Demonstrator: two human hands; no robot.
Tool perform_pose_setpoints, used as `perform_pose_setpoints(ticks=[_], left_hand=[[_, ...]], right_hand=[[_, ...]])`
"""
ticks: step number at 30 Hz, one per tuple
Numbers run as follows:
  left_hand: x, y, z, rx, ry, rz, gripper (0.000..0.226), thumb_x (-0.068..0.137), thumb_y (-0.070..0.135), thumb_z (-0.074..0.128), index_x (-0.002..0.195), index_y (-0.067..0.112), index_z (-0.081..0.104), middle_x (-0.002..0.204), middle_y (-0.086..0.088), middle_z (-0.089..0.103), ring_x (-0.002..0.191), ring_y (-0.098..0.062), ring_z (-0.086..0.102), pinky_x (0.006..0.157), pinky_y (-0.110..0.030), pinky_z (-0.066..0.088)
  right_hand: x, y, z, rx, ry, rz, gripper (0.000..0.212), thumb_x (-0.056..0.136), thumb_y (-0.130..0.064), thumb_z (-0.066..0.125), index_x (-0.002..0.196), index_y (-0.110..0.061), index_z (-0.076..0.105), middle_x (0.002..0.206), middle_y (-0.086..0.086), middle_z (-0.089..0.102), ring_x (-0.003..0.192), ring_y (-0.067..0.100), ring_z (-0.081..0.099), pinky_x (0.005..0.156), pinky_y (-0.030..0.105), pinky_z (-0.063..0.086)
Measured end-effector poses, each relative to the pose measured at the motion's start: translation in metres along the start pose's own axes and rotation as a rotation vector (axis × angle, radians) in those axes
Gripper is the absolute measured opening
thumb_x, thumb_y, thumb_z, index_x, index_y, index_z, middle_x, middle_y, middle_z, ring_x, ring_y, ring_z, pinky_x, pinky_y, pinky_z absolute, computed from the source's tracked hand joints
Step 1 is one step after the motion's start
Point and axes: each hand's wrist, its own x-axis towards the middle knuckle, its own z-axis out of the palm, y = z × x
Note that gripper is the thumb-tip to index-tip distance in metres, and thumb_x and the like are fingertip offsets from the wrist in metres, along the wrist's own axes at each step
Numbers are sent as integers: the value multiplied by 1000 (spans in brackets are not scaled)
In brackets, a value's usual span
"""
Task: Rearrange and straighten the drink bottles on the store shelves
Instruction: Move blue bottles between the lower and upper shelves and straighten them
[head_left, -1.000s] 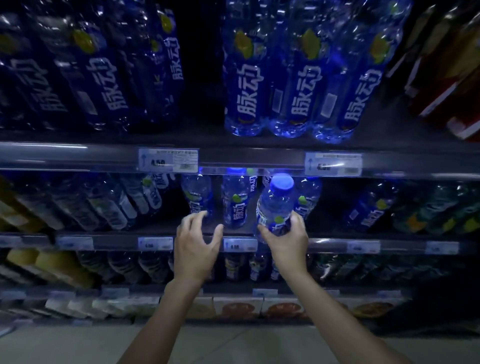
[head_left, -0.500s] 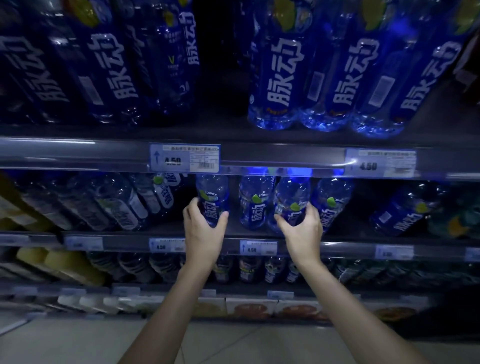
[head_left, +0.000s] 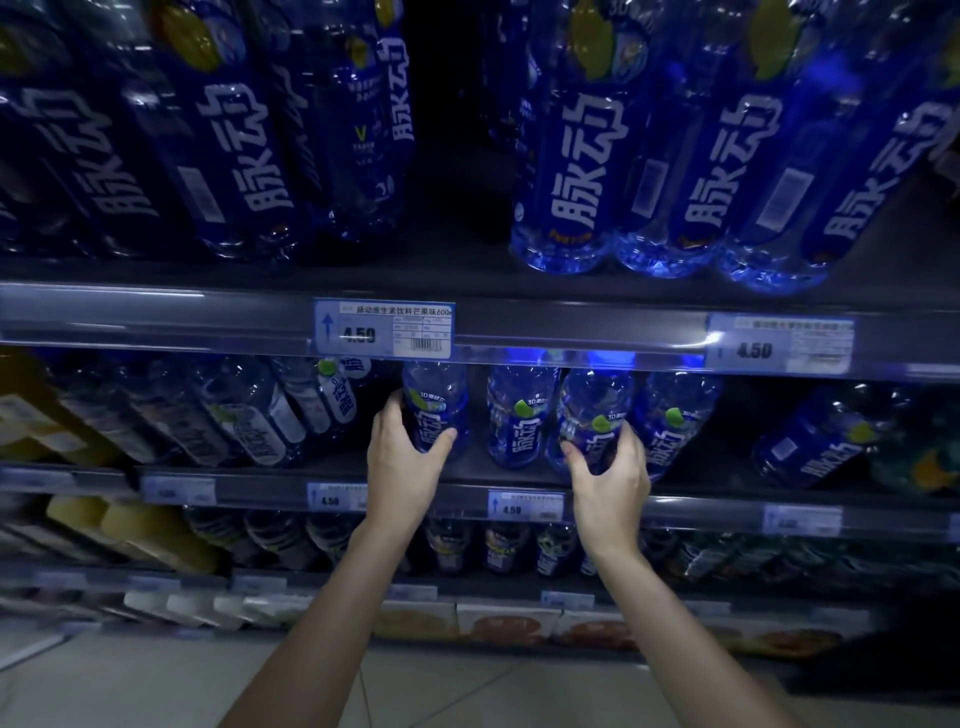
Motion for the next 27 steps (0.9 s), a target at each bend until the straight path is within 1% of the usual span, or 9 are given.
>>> perform_pose_setpoints(ticks=[4,6,10,12,14,17,20,22,27], left_hand=[[2,2,1,-9,-5,-21,70,81,37,73,138,19,38,133,1,49,121,-18,47,99,-34,40],[3,2,0,-52,-6,-30,67,79,34,75,135,20,41,128,5,52,114,-12,48,95,-31,40],[8,4,-3,-104,-16,-63,64,76,34,79,127,23,42,116,13,50,103,-5,45,86,-25,37],[11,4,-5,-97,-36,-68,63,73,36,80,123,25,43,114,12,54,103,-10,51,85,-26,40],[14,2,-6,-90,-50,-72,68,70,39,82,124,25,43,117,8,57,108,-15,54,89,-28,42],[17,-2,-7,-44,-45,-57,75,69,42,82,131,20,46,126,3,57,117,-18,52,96,-33,43],[16,-3,-5,7,-12,16,60,70,44,81,119,17,60,114,1,62,107,-19,57,90,-32,46],[15,-3,-4,6,25,13,57,67,45,82,114,17,64,109,1,65,102,-17,59,87,-30,47],[13,2,-2,20,81,-8,52,61,49,85,99,19,67,92,4,69,81,-10,60,72,-23,45]], right_hand=[[-1,-3,0,19,-14,-2,76,84,-32,73,145,-8,35,146,5,42,133,16,36,103,22,26],[-7,-8,-2,18,40,-5,73,84,-31,73,144,-10,37,143,4,43,131,15,39,102,21,28],[-37,-15,-5,-22,160,-258,47,83,-19,74,124,-7,55,125,5,53,115,7,47,100,8,30],[-46,-19,2,-63,122,-325,42,83,-15,73,121,-4,57,122,6,55,114,11,50,102,15,36],[-48,-29,13,-76,45,-273,44,86,-17,70,126,-5,56,124,6,57,116,16,53,102,27,42],[-45,-42,33,-162,-38,-139,59,89,-29,67,140,-6,45,136,9,55,124,22,51,102,31,40],[-41,-52,50,-288,-51,3,74,88,-43,64,147,-10,33,136,8,56,118,27,57,90,37,47],[-37,-55,57,-303,-48,64,77,88,-44,64,148,-10,30,134,9,58,115,29,58,87,39,47],[-36,-51,59,-259,-24,14,64,91,-34,62,143,-8,36,132,12,58,117,30,55,92,41,45]])
